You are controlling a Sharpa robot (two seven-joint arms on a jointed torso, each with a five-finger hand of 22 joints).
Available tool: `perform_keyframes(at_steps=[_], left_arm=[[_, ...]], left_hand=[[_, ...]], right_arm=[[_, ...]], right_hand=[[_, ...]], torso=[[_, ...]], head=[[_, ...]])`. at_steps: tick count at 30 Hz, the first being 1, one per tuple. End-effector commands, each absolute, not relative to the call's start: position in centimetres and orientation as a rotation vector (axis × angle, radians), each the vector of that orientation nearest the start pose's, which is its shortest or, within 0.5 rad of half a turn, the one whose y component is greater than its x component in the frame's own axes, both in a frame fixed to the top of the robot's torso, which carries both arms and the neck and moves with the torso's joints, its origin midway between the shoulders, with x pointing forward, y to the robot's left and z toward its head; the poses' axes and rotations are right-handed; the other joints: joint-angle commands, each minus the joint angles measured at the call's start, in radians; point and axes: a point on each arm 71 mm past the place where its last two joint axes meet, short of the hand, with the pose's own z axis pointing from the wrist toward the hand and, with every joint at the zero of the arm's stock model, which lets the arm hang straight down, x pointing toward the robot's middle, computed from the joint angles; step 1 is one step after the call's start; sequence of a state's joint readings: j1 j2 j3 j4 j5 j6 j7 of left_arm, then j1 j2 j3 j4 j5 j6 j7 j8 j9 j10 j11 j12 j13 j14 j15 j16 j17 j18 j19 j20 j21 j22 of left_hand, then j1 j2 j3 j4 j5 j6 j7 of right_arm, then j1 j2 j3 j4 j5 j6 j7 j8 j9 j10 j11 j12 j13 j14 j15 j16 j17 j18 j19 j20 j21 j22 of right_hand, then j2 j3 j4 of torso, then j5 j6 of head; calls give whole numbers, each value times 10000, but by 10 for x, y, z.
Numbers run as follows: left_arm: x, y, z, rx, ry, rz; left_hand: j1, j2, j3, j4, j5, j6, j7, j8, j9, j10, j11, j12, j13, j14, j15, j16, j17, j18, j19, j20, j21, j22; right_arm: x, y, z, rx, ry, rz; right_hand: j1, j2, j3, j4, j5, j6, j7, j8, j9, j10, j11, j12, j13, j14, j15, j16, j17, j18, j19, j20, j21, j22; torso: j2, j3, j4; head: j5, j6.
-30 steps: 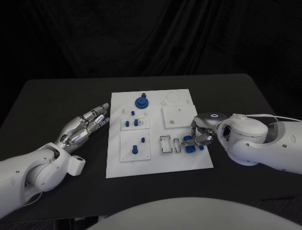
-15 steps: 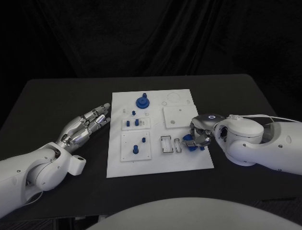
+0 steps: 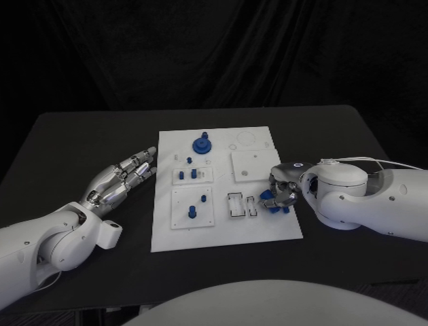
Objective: Assemble the parts on the task board
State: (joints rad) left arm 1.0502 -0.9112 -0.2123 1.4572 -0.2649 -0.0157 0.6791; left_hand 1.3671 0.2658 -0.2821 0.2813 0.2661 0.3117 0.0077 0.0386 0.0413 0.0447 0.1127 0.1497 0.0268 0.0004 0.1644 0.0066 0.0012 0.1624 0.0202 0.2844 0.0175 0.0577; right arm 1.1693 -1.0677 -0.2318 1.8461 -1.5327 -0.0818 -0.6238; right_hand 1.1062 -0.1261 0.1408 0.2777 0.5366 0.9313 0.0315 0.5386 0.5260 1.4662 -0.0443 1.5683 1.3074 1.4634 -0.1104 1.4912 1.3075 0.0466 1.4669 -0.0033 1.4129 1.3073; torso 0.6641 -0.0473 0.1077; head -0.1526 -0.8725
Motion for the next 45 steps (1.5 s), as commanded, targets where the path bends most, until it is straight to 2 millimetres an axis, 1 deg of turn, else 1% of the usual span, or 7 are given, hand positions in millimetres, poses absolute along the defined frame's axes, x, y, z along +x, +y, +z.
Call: perform_keyframes(at_steps=[1,7,14,19,30,40,45], left_arm=[[422,243,-284,-8155,15824,-17597],[422,244,-284,-8173,15840,-17592],[422,243,-285,-8176,15842,-17606],[422,244,-285,-8179,15842,-17611],[421,243,-285,-8178,15843,-17627],[421,243,-285,-8189,15846,-17623],[421,243,-285,-8190,15855,-17631]], left_hand=[[29,67,58,-8,57,4,102,18,19,-31,10,7,-13,-4,109,-66,-12,163,-25,18,-30,-15],[36,95,72,0,124,38,153,24,25,-37,5,1,-15,-4,124,-66,-12,160,-25,22,-30,-19],[42,113,82,5,176,38,171,23,25,-41,3,-1,-16,-4,127,-66,-12,158,-24,23,-30,-20],[44,118,85,6,191,37,174,22,25,-42,2,-1,-16,-4,127,-66,-12,158,-25,23,-30,-22],[47,129,91,9,224,36,175,21,25,-46,2,-4,-17,-4,128,-66,-12,157,-24,24,-30,-22],[46,135,93,13,241,27,174,19,24,-47,2,-3,-17,-4,127,-66,-12,156,-25,24,-30,-24],[46,135,93,13,241,27,174,19,24,-47,2,-3,-17,-4,127,-66,-12,156,-25,24,-30,-24]], right_arm=[[374,-253,-275,-603,22672,779],[375,-252,-269,976,21976,2215],[375,-250,-257,2746,20889,3837],[378,-246,-241,3741,20308,4717],[380,-225,-240,4430,21148,5531],[379,-219,-253,4452,21806,5335],[379,-216,-257,4365,22006,5256]], right_hand=[[525,154,375,-459,269,-21,-83,255,176,1046,-11,25,2633,762,16,-17,936,-71,508,67,12,2113],[755,172,636,-615,1387,-64,-219,766,560,1046,-133,25,2633,787,-95,39,1030,-86,537,-36,87,2137],[719,146,878,-612,2019,-113,-310,1109,822,1046,-227,25,2633,773,-150,5,947,-77,525,-96,52,2122],[506,103,912,-477,2102,-57,-341,1262,926,1046,-259,25,2633,771,-171,-8,903,-71,516,-116,33,2115],[-261,239,736,96,312,-188,-334,1516,1174,1046,-275,25,2633,757,-179,-36,810,-57,490,-134,-19,2093],[-666,284,467,117,-772,-329,-275,1551,1237,1046,-226,25,2633,739,-139,-77,708,-39,459,-100,-97,2065],[-736,298,398,114,-1007,-361,-263,1548,1242,1046,-216,25,2633,733,-131,-91,674,-33,451,-92,-119,2058]], torso=[[-13,-1,-1],[-4,6,-5],[4,8,5],[0,3,-5],[9,0,3],[20,0,-1],[11,1,-3]], head=[[33,-2],[85,-2],[130,-2],[168,-2],[249,-2],[293,-2],[286,-2]])
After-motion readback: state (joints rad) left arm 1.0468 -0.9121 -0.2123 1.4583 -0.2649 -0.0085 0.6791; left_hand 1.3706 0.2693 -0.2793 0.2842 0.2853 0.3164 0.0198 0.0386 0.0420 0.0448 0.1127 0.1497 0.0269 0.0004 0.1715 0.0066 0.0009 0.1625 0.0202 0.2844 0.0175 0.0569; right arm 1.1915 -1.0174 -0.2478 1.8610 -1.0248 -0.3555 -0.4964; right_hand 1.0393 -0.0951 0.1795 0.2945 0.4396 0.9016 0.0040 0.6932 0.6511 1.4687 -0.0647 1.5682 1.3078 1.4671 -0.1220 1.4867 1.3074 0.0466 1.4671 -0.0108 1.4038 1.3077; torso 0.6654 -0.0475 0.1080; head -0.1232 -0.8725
